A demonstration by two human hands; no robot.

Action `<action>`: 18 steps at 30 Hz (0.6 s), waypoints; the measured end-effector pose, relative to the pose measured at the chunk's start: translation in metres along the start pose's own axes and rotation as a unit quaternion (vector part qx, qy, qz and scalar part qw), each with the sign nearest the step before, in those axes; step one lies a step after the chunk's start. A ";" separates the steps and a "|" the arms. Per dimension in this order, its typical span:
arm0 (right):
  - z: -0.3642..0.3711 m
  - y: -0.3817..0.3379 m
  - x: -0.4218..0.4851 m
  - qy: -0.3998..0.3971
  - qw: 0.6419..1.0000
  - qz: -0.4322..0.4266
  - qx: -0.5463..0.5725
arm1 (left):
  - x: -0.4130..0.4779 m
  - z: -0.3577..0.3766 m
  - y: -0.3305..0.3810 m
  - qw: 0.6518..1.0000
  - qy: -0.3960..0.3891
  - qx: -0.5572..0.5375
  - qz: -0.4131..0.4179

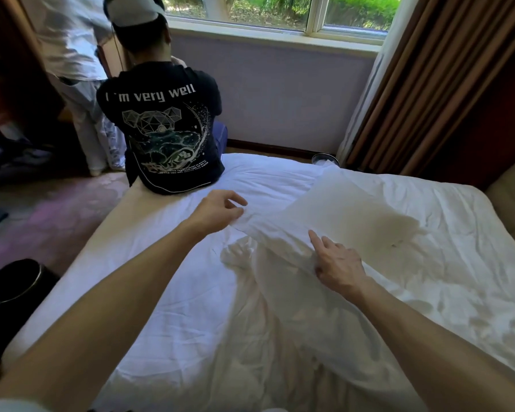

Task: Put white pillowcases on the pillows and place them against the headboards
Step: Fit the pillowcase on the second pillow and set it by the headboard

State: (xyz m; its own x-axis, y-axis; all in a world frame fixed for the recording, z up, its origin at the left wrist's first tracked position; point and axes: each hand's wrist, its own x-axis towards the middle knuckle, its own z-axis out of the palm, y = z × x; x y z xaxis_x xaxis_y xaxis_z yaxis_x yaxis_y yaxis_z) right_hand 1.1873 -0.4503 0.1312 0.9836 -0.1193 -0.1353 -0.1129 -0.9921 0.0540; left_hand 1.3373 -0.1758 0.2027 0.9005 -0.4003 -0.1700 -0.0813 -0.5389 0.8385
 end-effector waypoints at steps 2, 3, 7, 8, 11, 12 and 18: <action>0.000 0.004 -0.001 0.004 1.000 0.004 -0.005 | 0.001 0.001 0.003 0.996 0.057 -0.067 0.006; 0.000 0.006 0.000 -0.001 1.000 0.010 -0.005 | 0.003 0.001 0.002 0.994 0.078 -0.075 0.006; 0.000 0.009 0.002 -0.012 0.999 0.031 0.000 | 0.000 -0.003 -0.003 0.991 0.080 0.111 -0.004; -0.001 0.008 0.003 -0.015 0.999 0.036 0.000 | -0.002 -0.002 -0.004 0.984 0.073 0.164 -0.008; 0.000 0.008 0.007 -0.017 0.999 0.044 -0.003 | -0.002 0.008 -0.004 0.940 0.117 0.315 0.062; 0.001 0.008 0.008 -0.017 0.999 0.045 -0.005 | -0.003 0.012 -0.001 0.920 0.143 0.343 0.128; 0.005 0.011 0.008 -0.011 0.999 0.035 0.014 | -0.008 0.069 0.046 0.796 0.068 0.424 0.426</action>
State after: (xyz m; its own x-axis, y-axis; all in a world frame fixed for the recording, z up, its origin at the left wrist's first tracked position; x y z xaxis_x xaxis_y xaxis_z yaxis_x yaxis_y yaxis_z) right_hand 1.1932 -0.4627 0.1256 0.9697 -0.1898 -0.1540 -0.1862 -0.9818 0.0375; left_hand 1.2971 -0.2485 0.2070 0.3969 -0.8355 0.3801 -0.8951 -0.4440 -0.0413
